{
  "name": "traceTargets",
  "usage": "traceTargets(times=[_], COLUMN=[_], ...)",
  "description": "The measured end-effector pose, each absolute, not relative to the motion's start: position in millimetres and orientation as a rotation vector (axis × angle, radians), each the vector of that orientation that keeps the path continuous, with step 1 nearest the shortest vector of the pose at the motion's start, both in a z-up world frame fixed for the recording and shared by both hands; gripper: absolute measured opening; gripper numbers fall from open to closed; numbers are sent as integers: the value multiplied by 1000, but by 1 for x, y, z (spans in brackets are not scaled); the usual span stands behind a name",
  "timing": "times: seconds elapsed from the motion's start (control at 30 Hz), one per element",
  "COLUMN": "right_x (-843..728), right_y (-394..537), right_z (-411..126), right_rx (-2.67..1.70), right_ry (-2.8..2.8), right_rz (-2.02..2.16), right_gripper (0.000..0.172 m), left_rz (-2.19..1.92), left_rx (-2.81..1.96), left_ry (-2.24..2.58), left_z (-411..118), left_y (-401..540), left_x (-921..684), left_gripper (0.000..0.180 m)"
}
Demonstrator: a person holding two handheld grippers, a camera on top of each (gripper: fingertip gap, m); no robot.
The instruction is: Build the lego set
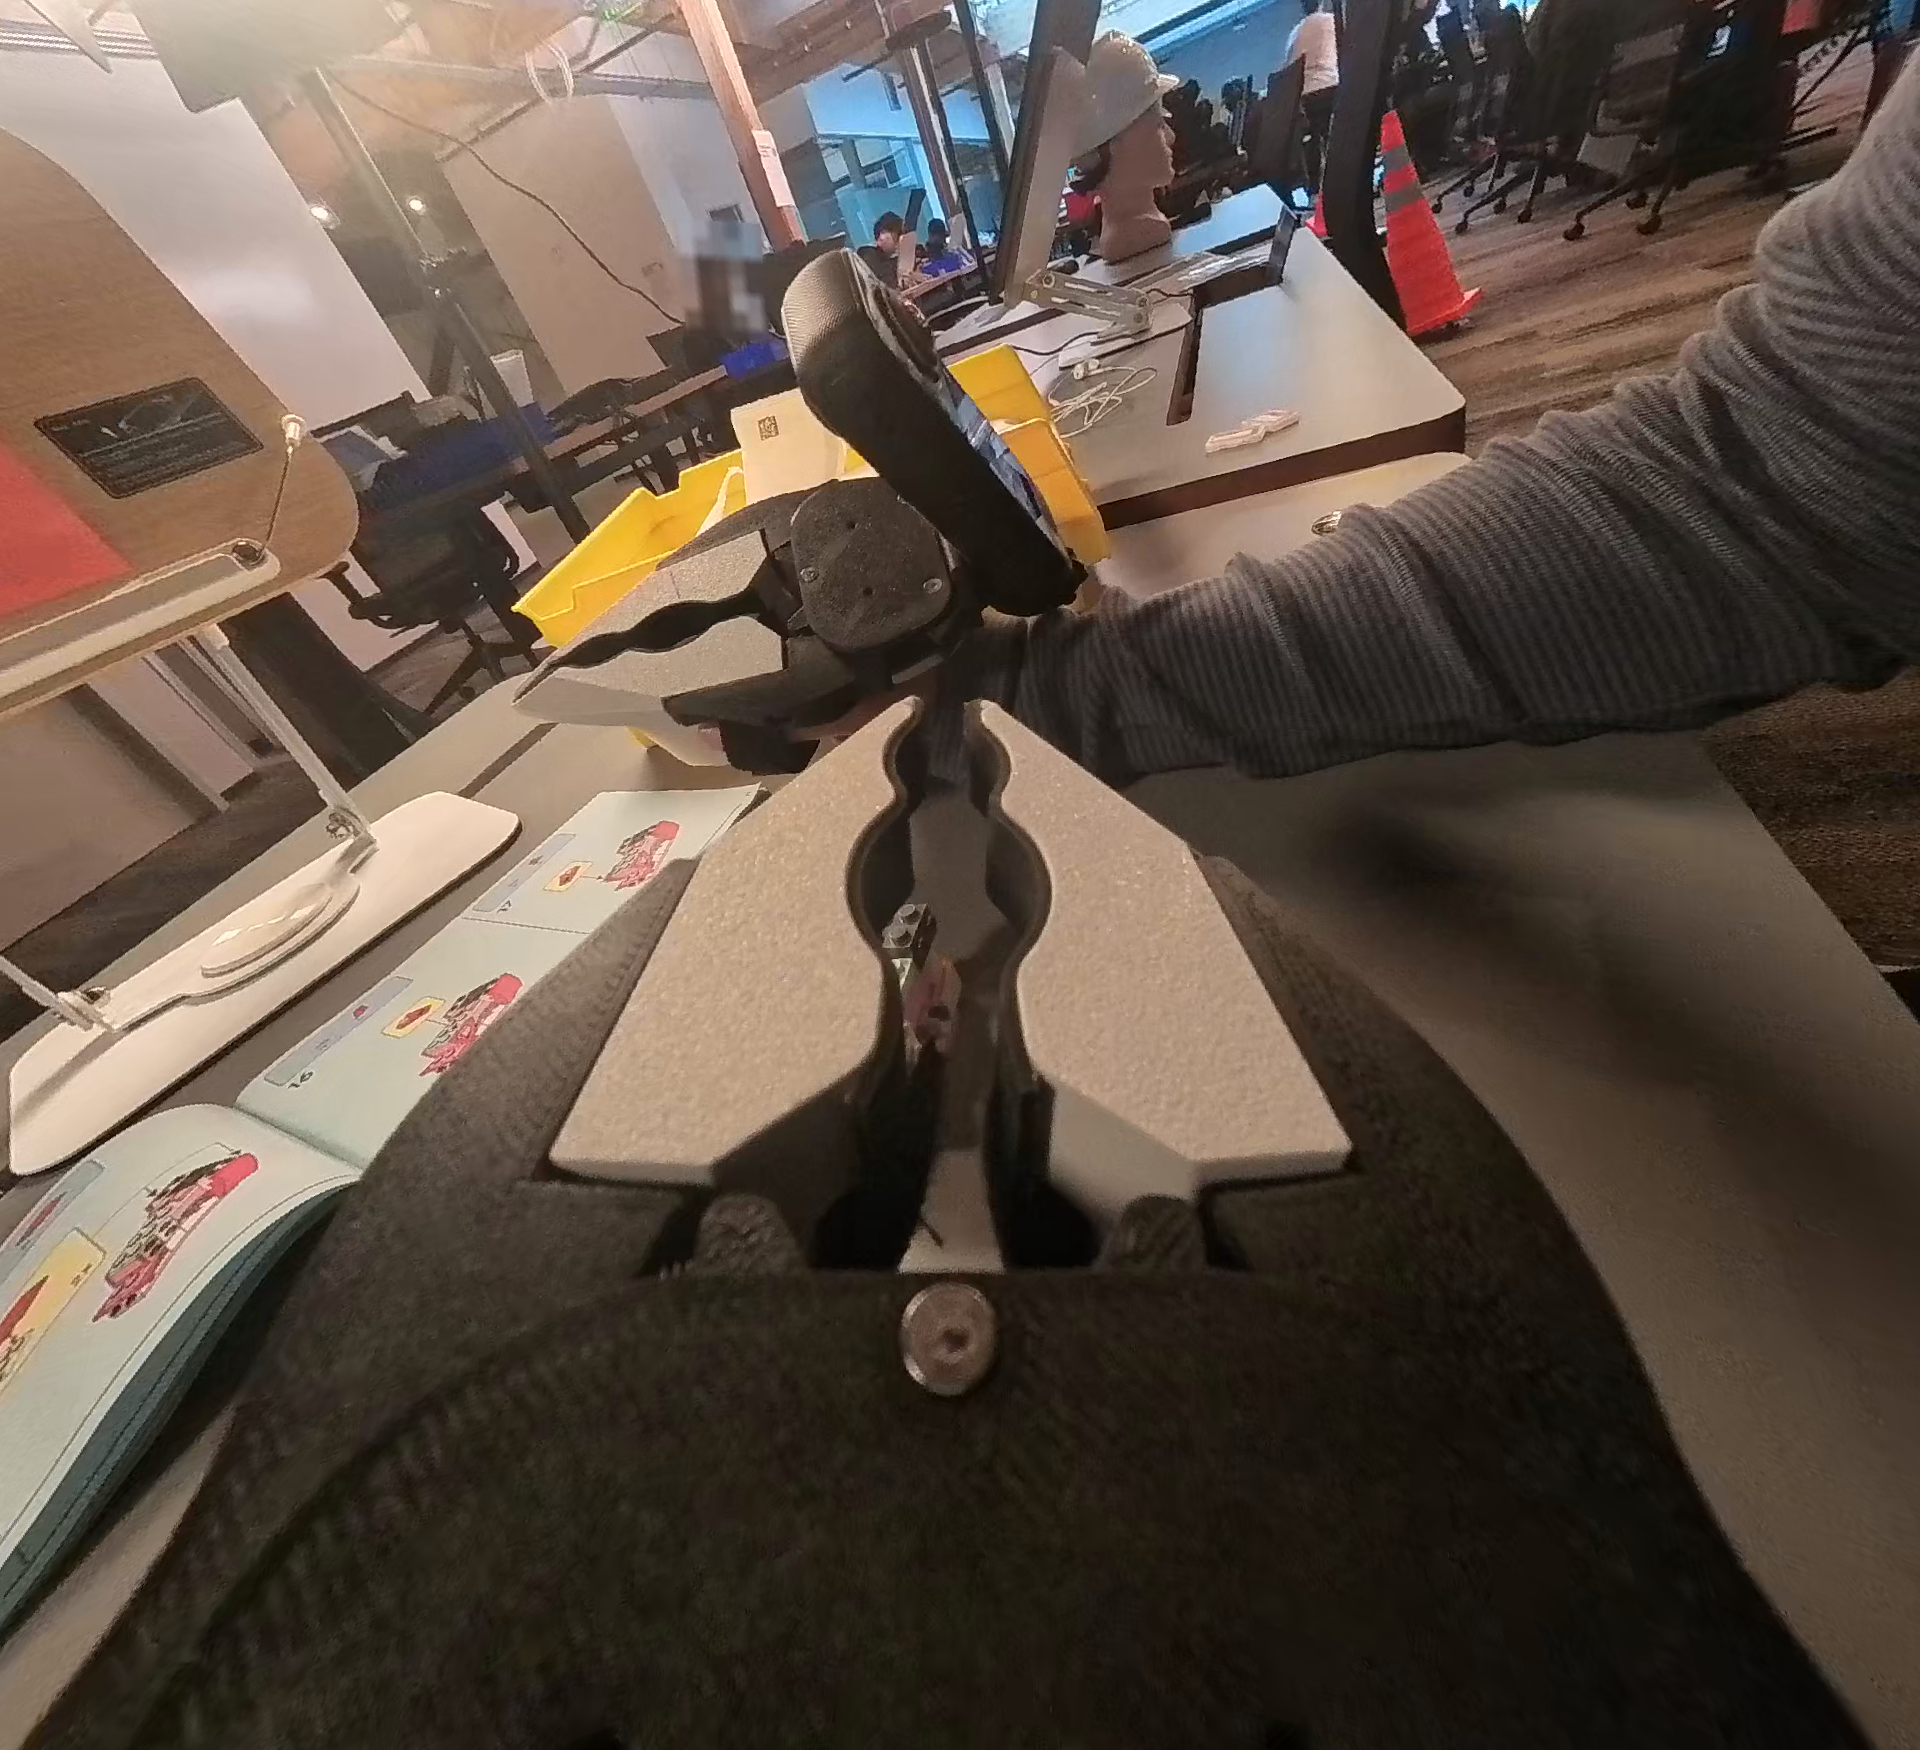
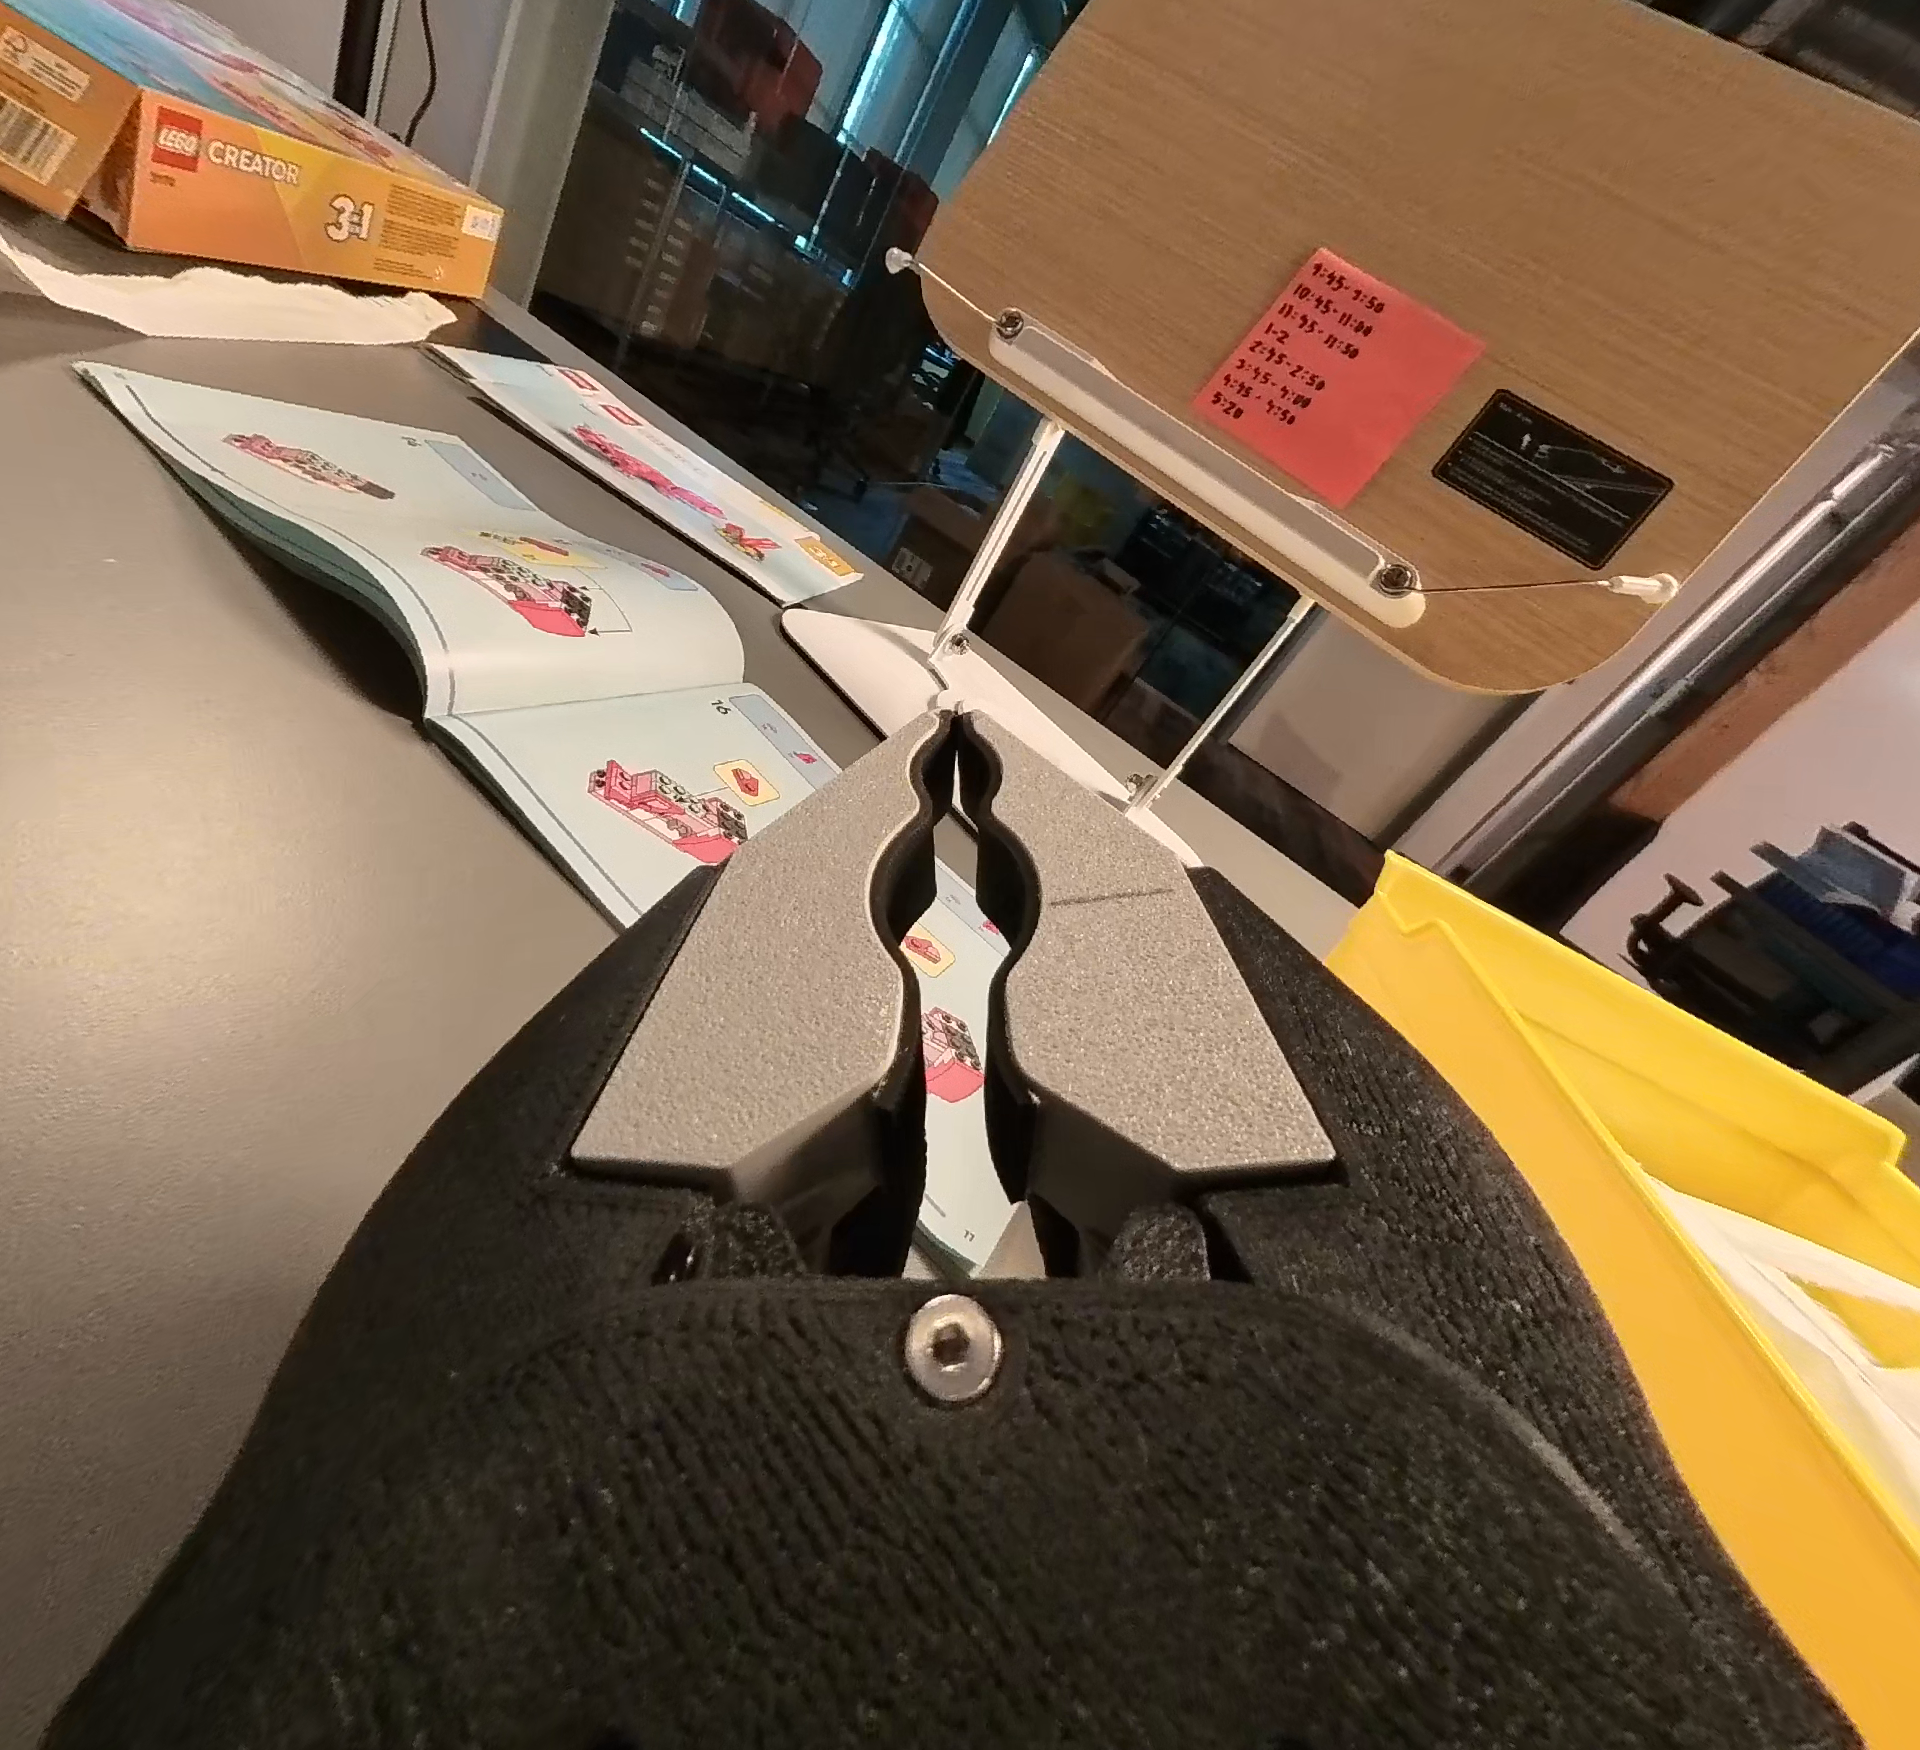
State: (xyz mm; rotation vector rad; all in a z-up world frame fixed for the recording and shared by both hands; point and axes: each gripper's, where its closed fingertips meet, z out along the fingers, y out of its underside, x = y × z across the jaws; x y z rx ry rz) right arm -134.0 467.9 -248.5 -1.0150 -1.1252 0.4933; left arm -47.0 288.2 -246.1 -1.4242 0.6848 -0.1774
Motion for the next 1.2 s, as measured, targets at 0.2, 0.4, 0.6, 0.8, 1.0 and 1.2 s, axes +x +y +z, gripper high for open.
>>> traceTargets(times=[0.2, 0.4, 0.6, 0.8, 1.0, 1.2], right_x=[-134, -132, -132, -130, -131, -114], right_y=[464, 467, 471, 471, 471, 490], right_z=[-247, -247, -250, -248, -248, -240], right_rx=[-992, -999, -1010, -995, -981, -1084], right_ry=[-1132, -1116, -1123, -1114, -1117, -964], right_rz=[507, 482, 433, 367, 327, 387], right_gripper=[0, 0, 0, 0, 0, 0], left_rz=[-143, 0, 132, 647, 1064, 1074], left_rx=[-1426, -1376, -1342, -1303, -1487, -1890], left_ry=[660, 543, 310, 97, -222, -245], left_z=[-243, -203, -146, -100, -102, -181], left_y=[289, 277, 195, 71, -38, -43], left_x=[-50, -79, -116, -195, -304, -355], left_gripper=[8, 29, 35, 34, 32, 14])
